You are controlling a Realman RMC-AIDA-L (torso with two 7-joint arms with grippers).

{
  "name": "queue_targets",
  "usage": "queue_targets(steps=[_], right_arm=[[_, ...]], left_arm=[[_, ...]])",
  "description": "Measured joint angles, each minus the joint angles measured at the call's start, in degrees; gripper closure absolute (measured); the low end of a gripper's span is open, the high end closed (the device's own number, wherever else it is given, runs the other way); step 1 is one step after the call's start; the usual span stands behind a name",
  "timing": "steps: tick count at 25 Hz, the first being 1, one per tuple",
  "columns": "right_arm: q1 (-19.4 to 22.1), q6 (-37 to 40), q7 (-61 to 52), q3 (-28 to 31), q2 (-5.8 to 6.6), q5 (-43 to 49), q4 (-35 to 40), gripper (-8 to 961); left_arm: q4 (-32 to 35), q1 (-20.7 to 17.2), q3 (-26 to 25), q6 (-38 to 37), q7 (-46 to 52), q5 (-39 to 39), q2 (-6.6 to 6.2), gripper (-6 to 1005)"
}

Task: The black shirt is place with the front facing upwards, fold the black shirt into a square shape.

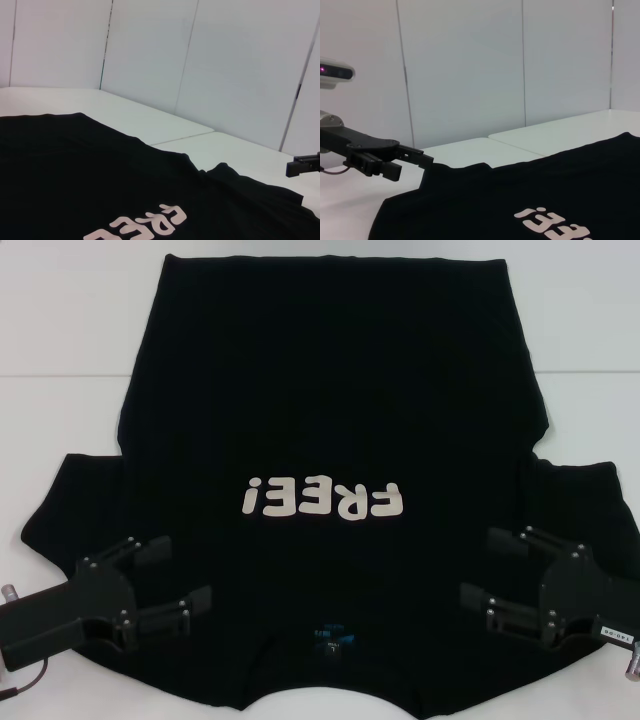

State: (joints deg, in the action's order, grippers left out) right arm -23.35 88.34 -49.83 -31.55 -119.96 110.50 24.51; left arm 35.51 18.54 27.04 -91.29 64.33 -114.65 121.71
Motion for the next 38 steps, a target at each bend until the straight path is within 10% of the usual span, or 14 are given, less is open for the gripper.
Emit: queue_targets(steps=[13, 24, 38], right_arm=[[-0.12, -0.10, 0.00, 0.31, 0.00, -0.12, 0.00, 123], [-0.21, -0.17, -0.41, 0.19, 0.00, -0.12, 0.00, 125], [-0.29, 0.16, -0.44, 0.00, 0.00, 0.07, -0.08, 127]], left_arm=[[0.08, 0.74, -1.95, 0.15, 10.35, 0.09, -0.57, 69], [-1.09, 3.38, -3.87, 4.63, 63.19, -2.62, -10.30, 73], [-3.27, 2.48, -4.23, 15.74, 70.42, -7.23, -11.45, 246]])
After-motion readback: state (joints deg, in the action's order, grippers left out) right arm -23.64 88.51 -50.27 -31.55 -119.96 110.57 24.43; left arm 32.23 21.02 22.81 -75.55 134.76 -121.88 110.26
